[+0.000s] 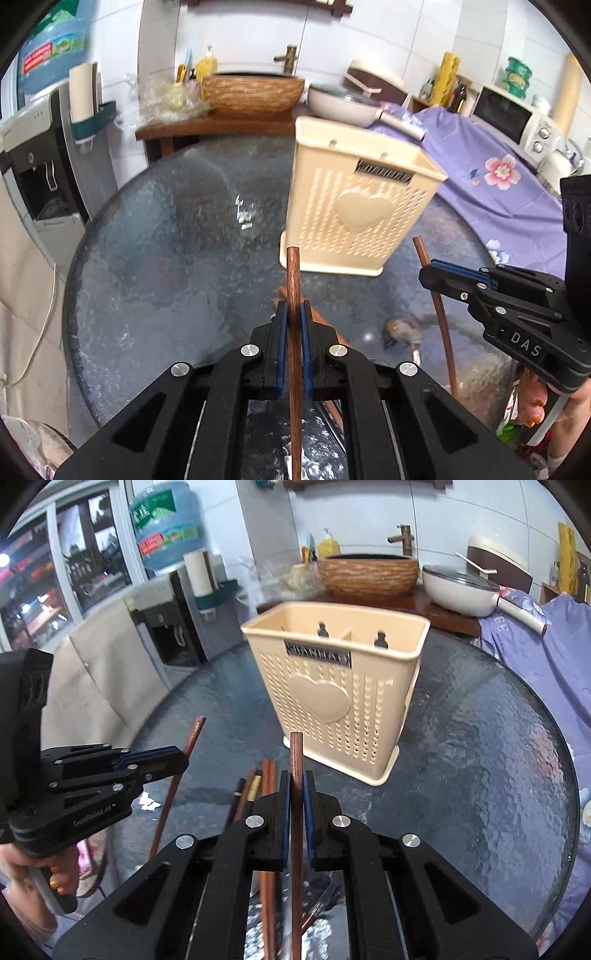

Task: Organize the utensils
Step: 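Lift both held chopsticks upright and carry them over the utensil holder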

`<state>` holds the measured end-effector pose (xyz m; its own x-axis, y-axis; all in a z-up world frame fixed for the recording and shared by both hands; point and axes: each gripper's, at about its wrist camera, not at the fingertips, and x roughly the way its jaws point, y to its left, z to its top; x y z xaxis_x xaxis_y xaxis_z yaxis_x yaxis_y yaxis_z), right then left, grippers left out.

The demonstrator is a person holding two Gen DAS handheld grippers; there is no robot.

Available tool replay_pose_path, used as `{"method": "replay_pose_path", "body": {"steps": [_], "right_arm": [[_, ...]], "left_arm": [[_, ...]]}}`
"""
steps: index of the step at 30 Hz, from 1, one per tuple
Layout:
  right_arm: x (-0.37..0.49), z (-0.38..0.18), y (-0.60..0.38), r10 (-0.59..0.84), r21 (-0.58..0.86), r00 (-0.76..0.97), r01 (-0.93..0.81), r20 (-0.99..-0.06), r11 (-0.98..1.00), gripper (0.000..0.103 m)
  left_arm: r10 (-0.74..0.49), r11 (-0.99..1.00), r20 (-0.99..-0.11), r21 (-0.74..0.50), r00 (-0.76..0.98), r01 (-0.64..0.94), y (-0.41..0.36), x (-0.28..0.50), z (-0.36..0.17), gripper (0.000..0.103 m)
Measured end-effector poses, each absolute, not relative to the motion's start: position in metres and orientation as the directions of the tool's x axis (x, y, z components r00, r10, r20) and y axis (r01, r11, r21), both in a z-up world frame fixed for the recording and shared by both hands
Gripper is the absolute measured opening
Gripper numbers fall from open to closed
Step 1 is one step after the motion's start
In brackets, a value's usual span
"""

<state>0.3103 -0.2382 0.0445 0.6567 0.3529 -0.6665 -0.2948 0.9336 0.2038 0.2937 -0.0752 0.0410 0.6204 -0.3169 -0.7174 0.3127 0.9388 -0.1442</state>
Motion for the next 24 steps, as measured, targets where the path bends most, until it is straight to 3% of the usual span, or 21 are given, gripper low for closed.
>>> {"method": "replay_pose_path", "body": {"steps": [11, 24], "right_arm": [[0.260, 0.084, -0.248, 0.398, 0.195, 0.706, -0.353, -0.586, 0.915, 0.007], [0.236, 0.109, -0.265, 0.405, 0.199, 0.749, -0.354, -0.525, 0.914, 0.007]], "left_arm": [[-0.369, 0.921, -0.611, -0.138, 0.700, 0.365, -0.065, 0.248, 0.086, 0.006], [-0.373, 0.920, -0.560, -0.120, 0.740, 0.373, -0.061, 0.228, 0.107, 0.006]]}}
